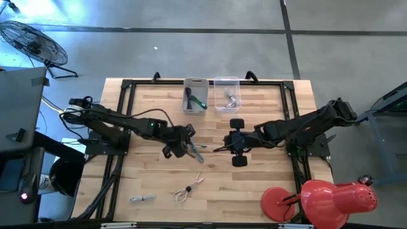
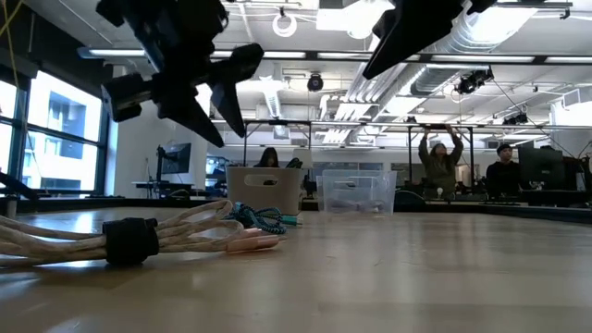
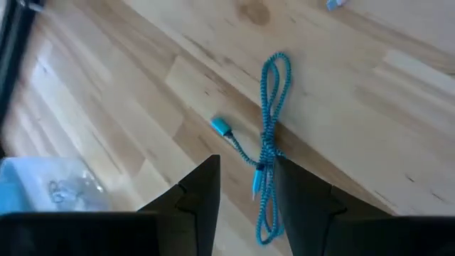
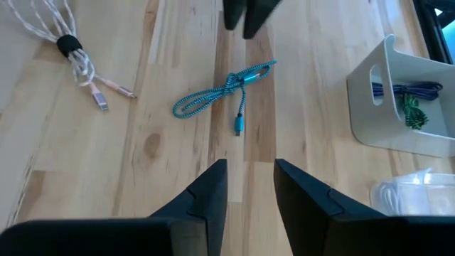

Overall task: Pick & Place USB Port
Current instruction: Put the blue and black charger cable into the gray bin

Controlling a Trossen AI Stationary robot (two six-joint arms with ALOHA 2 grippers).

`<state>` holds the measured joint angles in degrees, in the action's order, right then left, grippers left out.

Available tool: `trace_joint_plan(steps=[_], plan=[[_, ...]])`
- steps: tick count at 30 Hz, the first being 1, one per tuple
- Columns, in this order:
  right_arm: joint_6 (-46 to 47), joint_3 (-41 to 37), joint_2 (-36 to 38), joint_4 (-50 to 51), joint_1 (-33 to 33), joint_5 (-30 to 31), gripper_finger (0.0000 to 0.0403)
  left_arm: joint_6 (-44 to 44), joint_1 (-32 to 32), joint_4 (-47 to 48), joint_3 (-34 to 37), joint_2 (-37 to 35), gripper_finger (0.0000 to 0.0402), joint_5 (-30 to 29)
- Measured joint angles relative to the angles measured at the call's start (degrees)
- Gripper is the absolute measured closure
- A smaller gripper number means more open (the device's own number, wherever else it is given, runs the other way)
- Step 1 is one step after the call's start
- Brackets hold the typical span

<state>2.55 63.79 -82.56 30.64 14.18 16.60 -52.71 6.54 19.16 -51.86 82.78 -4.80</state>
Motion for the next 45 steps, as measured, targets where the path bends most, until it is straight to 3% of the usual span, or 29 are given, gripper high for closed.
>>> trace_joint_plan(steps=[7,17,45], plan=[[0.71,-0.02,0.0,-0.11,0.21,-0.19,0.0295,-1.47,-4.16,0.08,0.07,3.35,0.0275,2.96],[1.55,-0.02,0.0,0.0,1.91,-0.24,0.0295,-4.02,-4.3,-1.68,-0.03,7.2,0.0275,7.7],[3.91,-0.02,0.0,-0.53,4.26,0.38,0.0295,-1.44,-4.32,-5.98,-0.04,11.29,0.0275,6.72]])
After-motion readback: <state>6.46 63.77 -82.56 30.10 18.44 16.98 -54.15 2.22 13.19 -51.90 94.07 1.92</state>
